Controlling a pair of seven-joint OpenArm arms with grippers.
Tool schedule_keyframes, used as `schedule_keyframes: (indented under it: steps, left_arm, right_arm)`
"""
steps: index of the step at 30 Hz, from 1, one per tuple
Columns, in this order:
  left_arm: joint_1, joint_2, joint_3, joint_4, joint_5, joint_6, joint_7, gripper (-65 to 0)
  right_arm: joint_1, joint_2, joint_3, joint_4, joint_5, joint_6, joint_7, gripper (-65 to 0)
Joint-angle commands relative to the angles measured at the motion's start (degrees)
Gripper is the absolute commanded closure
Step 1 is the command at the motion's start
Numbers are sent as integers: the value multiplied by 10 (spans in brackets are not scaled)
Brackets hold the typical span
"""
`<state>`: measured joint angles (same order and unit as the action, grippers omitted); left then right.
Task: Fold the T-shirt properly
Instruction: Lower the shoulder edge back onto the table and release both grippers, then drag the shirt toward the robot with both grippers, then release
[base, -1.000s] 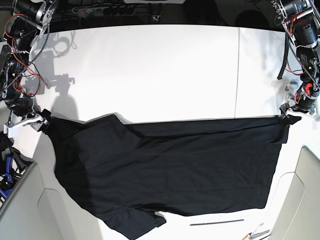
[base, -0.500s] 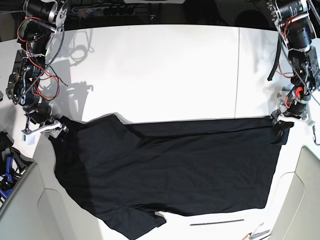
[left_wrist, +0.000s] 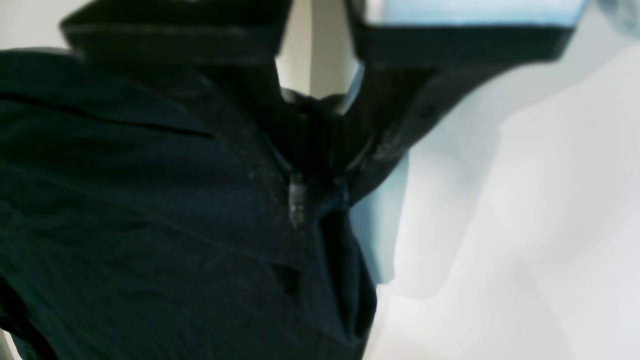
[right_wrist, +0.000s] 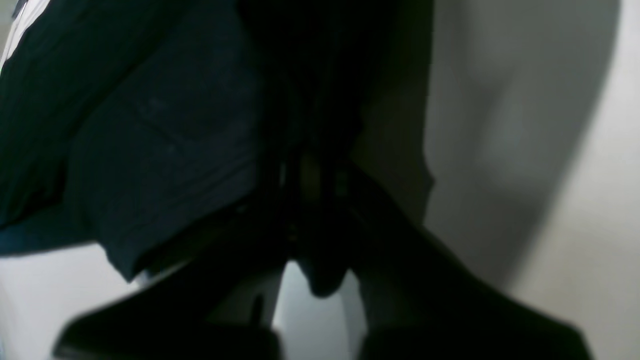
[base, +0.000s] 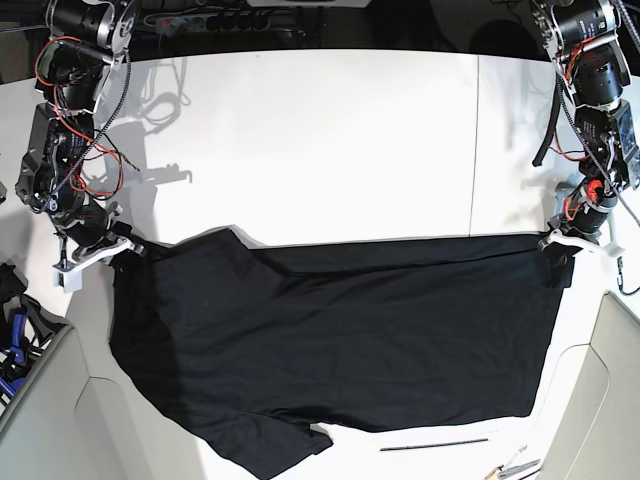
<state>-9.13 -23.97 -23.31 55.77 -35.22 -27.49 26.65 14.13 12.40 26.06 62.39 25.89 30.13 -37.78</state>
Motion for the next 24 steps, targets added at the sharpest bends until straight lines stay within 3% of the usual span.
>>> schedule_keyframes:
  steps: [1,9,12,18,24]
  left_arm:
    - [-9,-15,-2,9,3,-2,12,0]
    - [4,-47,-2,93,-23,-2,100,0]
    - [25,-53,-2,132,-22,-2,129,0]
    - [88,-67,-5,204,-28,-2,136,0]
    - [164,-66,-34,276,-91,-2,189,0]
  right_arm:
    - [16,10,1,9,11,17,8,0]
    - [0,14,13,80,27,18,-91,0]
    - [-37,22,18,134,54,18,-98,0]
    - [-113,22,23,233,80,17,-123,0]
    - [-195,22,52,294,92,17,-131,0]
